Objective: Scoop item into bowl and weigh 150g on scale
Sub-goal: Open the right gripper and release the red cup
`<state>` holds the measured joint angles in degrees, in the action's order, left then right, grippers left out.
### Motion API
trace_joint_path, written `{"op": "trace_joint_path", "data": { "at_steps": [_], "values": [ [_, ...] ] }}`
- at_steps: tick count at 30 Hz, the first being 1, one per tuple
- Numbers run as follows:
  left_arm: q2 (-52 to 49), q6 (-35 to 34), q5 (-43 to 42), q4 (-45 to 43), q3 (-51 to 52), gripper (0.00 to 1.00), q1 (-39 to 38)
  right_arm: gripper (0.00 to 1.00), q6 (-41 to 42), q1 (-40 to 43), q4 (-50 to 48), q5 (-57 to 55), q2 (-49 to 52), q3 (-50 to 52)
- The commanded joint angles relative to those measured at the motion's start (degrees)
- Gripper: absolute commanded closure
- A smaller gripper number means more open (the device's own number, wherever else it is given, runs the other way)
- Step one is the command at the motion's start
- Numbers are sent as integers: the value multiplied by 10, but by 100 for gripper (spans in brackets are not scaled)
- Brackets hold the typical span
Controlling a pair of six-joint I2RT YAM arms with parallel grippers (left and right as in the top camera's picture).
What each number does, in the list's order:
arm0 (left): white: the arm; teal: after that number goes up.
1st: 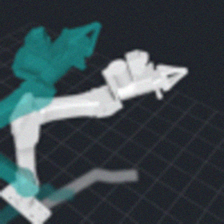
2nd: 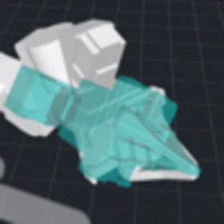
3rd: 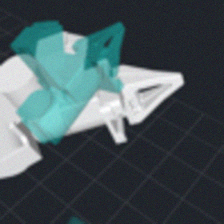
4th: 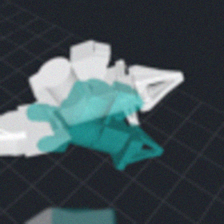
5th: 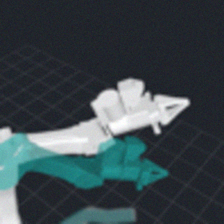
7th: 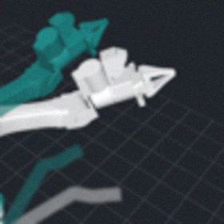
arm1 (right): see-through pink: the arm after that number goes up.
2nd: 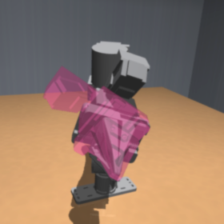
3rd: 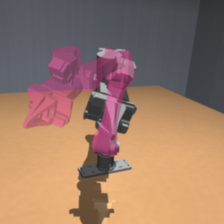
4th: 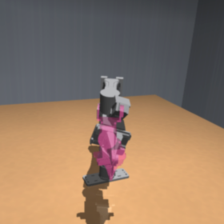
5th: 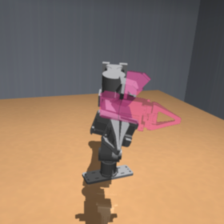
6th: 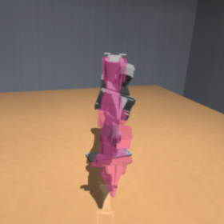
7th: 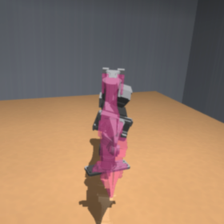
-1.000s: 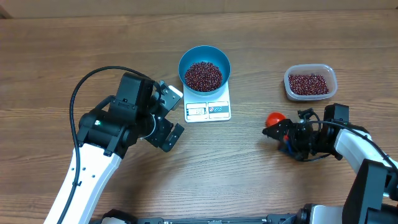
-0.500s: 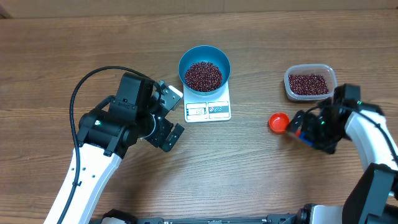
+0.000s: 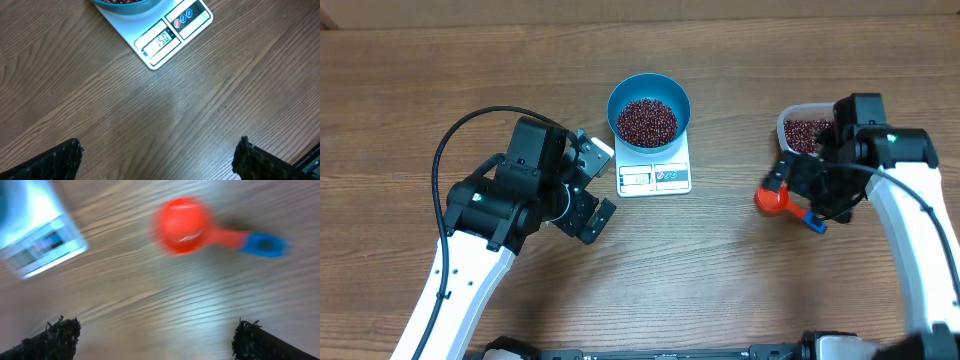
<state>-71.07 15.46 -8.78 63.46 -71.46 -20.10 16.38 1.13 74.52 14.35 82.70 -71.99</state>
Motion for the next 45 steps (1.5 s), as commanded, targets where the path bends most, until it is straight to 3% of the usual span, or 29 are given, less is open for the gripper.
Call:
{"op": "trace_joint_path", "data": {
  "at_steps": [1,4,9,21,28,45],
  "values": [
    [-2,13,0,0,-10,0,2,0,8,-20,0,212,-74,-43],
    [-2,13,0,0,-10,0,2,0,8,-24,3,282,-108,-43],
    [-2,13,0,0,-10,0,2,0,8,-24,4,201,-126,-43],
    [-2,13,0,0,-10,0,2,0,2,-24,13,157,-122,-43],
    [-2,13,0,0,-10,0,2,0,-80,-26,15,157,-146,-43],
    [-2,13,0,0,-10,0,2,0,-92,-26,24,109,-466,-2]
  ]
}}
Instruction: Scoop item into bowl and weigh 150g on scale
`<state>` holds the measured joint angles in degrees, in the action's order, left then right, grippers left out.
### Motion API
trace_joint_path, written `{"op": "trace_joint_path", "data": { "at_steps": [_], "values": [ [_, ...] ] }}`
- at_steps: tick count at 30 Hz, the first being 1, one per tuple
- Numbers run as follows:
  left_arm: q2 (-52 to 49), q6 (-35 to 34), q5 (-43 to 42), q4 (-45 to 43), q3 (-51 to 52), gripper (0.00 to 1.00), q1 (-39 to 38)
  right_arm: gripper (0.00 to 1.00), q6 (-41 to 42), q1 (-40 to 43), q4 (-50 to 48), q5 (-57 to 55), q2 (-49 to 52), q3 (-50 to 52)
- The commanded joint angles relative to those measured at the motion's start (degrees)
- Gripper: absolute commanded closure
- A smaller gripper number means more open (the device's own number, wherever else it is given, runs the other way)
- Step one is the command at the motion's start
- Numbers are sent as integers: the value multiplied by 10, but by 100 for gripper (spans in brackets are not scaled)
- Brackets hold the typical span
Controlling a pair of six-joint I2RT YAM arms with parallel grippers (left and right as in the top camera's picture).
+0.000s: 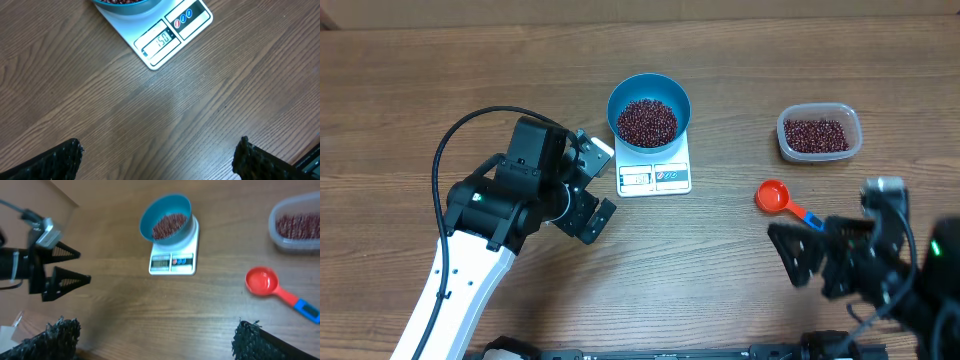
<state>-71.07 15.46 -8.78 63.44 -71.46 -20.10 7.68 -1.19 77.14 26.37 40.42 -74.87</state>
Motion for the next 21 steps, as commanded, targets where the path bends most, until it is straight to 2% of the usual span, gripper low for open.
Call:
{"op": "trace_joint_path", "data": {
  "at_steps": [1,5,21],
  "values": [
    [-2,13,-1,0,-10,0,2,0,-5,-3,-4,-12,-56,39],
    [-2,13,-1,0,-10,0,2,0,-5,-2,-35,-15,-94,100],
    [-2,13,-1,0,-10,0,2,0,-5,-3,-324,17,-113,342]
  ]
}}
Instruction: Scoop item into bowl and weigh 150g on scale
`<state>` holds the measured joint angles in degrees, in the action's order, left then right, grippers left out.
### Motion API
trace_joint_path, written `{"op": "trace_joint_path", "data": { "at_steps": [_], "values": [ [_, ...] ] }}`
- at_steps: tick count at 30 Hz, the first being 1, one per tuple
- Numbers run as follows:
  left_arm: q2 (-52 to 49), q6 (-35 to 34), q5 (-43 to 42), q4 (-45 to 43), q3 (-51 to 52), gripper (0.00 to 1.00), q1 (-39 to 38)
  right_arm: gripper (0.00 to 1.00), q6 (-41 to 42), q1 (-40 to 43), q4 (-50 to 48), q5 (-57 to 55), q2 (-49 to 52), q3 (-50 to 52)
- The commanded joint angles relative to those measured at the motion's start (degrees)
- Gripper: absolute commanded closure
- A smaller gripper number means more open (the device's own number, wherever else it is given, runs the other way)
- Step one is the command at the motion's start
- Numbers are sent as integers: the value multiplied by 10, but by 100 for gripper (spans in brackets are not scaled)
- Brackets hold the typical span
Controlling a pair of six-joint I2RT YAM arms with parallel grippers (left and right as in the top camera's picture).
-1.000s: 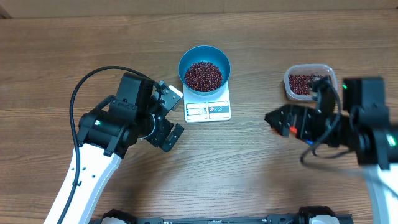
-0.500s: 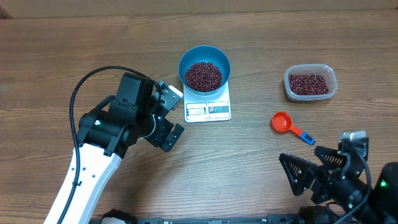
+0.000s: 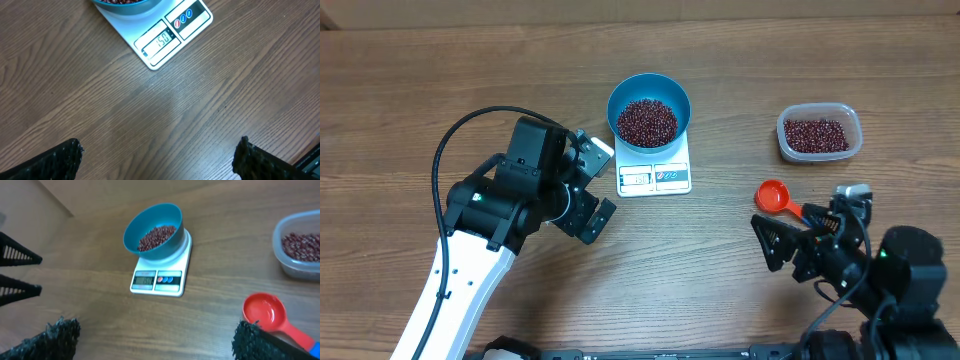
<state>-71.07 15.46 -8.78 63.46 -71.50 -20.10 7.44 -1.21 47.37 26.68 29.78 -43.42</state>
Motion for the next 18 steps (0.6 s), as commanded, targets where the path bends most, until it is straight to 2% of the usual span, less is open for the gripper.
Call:
{"op": "trace_joint_path", "data": {
  "at_steps": [1,9,18],
  "values": [
    [-2,13,0,0,-10,0,2,0,-3,-2,-43,14,-8,40],
    [-2,13,0,0,-10,0,2,0,-5,-2,-176,-4,-32,128],
    [-2,13,-1,0,-10,0,2,0,-5,2,-282,-60,-122,204]
  ]
}}
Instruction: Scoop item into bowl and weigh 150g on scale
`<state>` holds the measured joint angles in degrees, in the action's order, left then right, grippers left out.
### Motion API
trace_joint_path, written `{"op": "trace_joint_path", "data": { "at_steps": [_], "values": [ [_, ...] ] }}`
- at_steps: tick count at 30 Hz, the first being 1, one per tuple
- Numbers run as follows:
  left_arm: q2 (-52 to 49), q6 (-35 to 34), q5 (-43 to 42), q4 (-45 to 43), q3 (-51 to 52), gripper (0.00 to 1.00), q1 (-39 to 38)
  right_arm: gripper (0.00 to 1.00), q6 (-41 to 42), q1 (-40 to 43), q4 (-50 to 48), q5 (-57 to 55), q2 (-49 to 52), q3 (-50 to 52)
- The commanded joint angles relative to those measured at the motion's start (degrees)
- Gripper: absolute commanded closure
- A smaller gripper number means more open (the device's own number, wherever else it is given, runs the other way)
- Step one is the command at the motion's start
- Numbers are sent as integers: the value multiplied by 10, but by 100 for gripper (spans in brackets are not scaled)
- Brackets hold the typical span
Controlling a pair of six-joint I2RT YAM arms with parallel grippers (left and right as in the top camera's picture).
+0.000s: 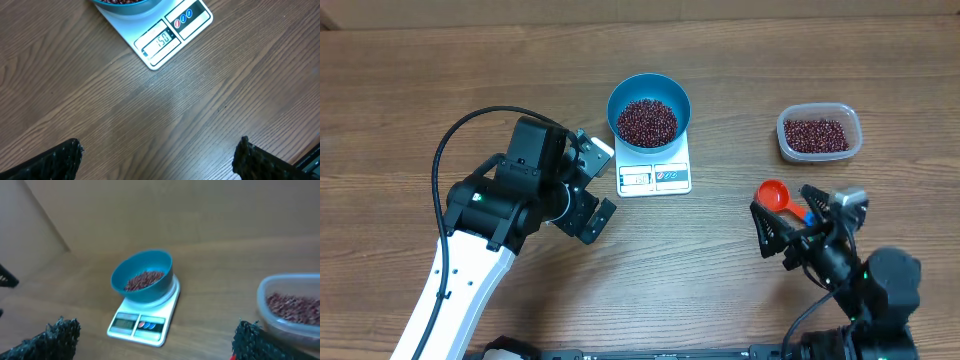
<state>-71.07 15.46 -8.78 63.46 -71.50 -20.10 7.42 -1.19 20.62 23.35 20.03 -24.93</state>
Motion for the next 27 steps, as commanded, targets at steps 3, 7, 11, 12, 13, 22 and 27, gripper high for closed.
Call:
{"op": "trace_joint_path", "data": {
  "at_steps": [3,7,11,12,13,22,27],
  "values": [
    [-2,13,-1,0,-10,0,2,0,-5,14,-57,-36,-41,46],
    [-2,13,0,0,-10,0,2,0,-5,20,-74,-58,-42,55],
    [-2,13,0,0,-10,0,2,0,-5,19,-84,-71,-53,62],
    [-2,13,-1,0,-10,0,2,0,-5,19,-83,-70,-61,64],
    [-2,13,0,0,-10,0,2,0,-5,19,-84,-70,-71,67],
    [-2,13,0,0,-10,0,2,0,-5,19,-86,-73,-156,101],
    [-2,13,0,0,-10,0,2,0,-5,19,-100,-73,-199,137]
  ]
}}
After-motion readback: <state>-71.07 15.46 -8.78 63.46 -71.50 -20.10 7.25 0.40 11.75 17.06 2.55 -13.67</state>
